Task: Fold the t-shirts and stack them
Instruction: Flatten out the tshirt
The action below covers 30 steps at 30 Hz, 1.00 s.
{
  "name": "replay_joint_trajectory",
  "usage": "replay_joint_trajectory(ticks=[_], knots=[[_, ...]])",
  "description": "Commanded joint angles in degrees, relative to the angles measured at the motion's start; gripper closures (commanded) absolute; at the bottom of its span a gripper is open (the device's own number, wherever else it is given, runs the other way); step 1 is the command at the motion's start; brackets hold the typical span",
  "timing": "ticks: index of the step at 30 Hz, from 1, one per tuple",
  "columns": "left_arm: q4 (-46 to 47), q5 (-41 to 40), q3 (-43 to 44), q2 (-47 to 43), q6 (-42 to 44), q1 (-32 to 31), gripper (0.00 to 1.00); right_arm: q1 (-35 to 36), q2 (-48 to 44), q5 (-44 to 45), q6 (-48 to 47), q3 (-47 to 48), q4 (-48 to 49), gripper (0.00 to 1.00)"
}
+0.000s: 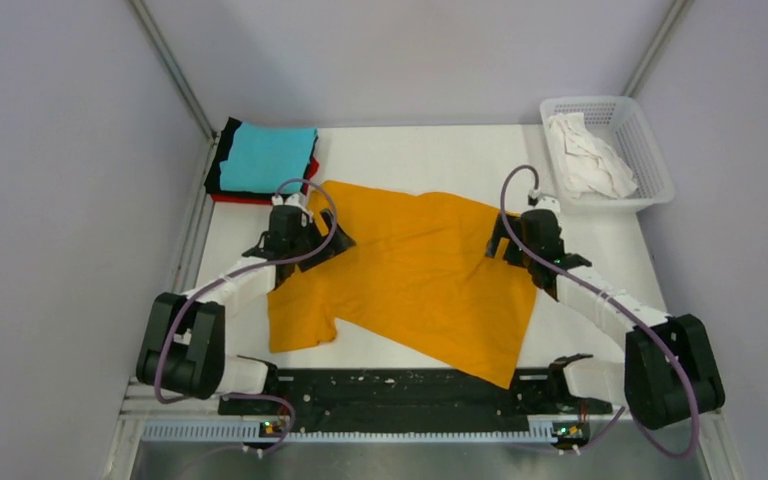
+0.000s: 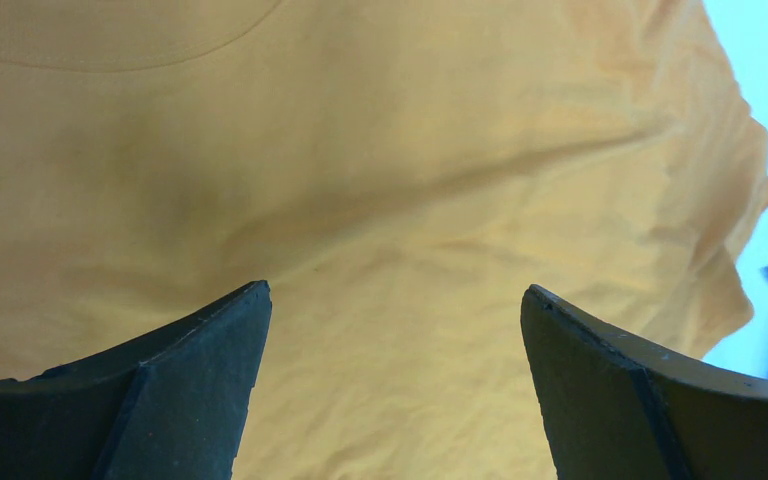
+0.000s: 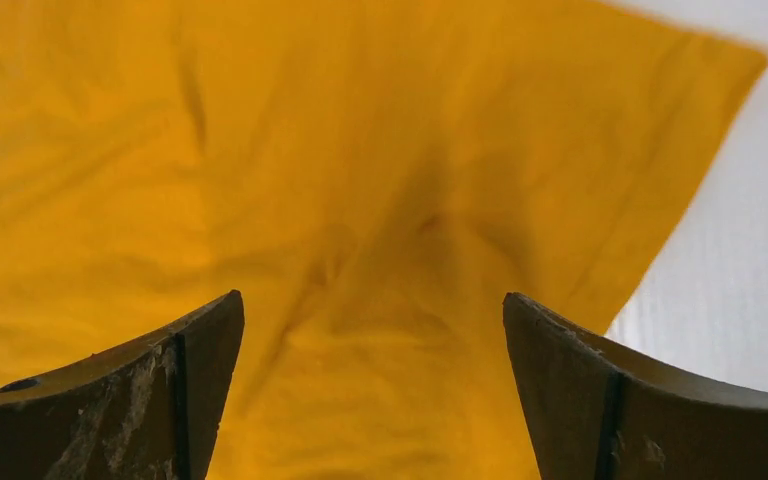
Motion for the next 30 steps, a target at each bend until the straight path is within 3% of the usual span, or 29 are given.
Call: replay_joint_trajectory(ticks=[1,5,9,10,16,21,27,30], knots=[[1.85,2.84,5.12,1.8,0.55,-0.68,0.01,0.14,3.02,-12.35,4.84,-4.98,11.28,0.01],[2.77,6.3,7.78,8.89,-0.65,-1.04,0.01,0.12,8.51,-7.07,6.28,-4.91,9.71,0.01],[3.68,6.02,5.3,10.53,-1.93,-1.31,0.01,-1.27,13.15,9.74,9.41,-0.68,0.21,0.01],[3.39,5.16,4.3,10.1,-2.45,-1.43,0.01,-3.08,14.91,10.38,11.3,0.96,-2.38,0.01],[2.27,1.29,-3.67,4.71,-6.33,-2.89,0.01,-7.41,24.69,5.68,9.94,9.45,-2.95,0.01],[-1.12,-1.26,-9.49,-2.49,-10.76,-10.07,0.01,-7.57,30.1,7.36,7.57,20.37,-6.56,0.01],[-8.31,-5.27,-8.58,-14.72,-10.55,-14.88,0.01,-7.55,22.52,5.22,0.09,20.13,-5.39,0.01],[-13.09,-13.68,-2.42,-18.52,-7.31,-14.94,0.01,-7.36,15.34,-0.79,-0.73,16.62,-3.63,0.01]])
